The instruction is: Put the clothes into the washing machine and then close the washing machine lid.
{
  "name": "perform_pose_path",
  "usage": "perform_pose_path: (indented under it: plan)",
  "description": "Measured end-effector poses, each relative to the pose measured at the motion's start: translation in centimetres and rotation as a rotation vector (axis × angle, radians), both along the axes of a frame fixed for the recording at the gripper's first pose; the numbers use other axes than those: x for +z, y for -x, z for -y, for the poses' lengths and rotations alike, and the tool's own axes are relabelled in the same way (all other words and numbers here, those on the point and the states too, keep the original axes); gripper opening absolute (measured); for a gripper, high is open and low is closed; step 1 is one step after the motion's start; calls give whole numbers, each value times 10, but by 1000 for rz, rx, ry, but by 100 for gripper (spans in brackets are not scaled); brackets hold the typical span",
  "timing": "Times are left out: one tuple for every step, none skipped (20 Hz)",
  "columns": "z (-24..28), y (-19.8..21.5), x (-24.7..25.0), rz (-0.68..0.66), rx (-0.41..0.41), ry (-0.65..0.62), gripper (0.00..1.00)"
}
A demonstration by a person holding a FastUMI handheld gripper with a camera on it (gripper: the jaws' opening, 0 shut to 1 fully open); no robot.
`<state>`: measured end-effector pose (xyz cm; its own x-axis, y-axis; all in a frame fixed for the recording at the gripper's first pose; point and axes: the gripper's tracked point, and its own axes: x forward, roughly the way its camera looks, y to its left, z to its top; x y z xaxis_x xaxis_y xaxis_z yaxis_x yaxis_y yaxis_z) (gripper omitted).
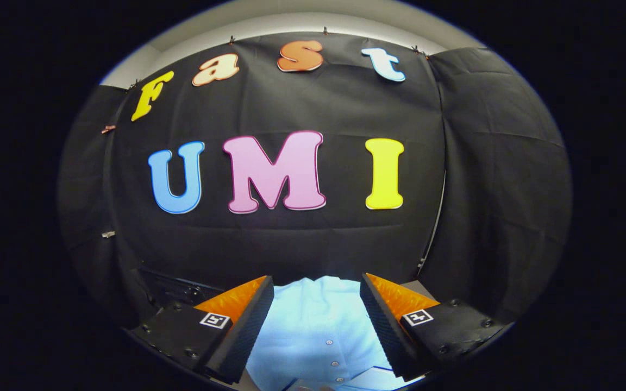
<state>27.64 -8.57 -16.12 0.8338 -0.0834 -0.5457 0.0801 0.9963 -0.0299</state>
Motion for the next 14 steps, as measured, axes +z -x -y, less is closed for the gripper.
perform_pose_path:
  plan:
    - [2,-1,-14,-39,-7,-3,99]
    - [5,-3,-31,-83,-15,-10,99]
    - [8,-3,-42,-111,-22,-12,99]
    - [10,-3,-53,-142,-29,-14,99]
    - [11,-5,-65,-173,-30,-12,100]
    - [11,-6,-76,-204,-29,-9,99]
    - [12,-5,-84,-228,-24,-5,100]
    - [13,-5,-93,-253,-22,10,99]
    - [19,-5,-103,-277,-26,36,100]
    - [22,-5,-111,-303,-29,49,99]
    - [18,-3,-120,-332,-28,46,100]
    - [18,-1,-122,-352,-28,39,99]
    - [20,-1,-122,-356,-34,34,100]
    - [21,-1,-122,-358,-38,29,100]
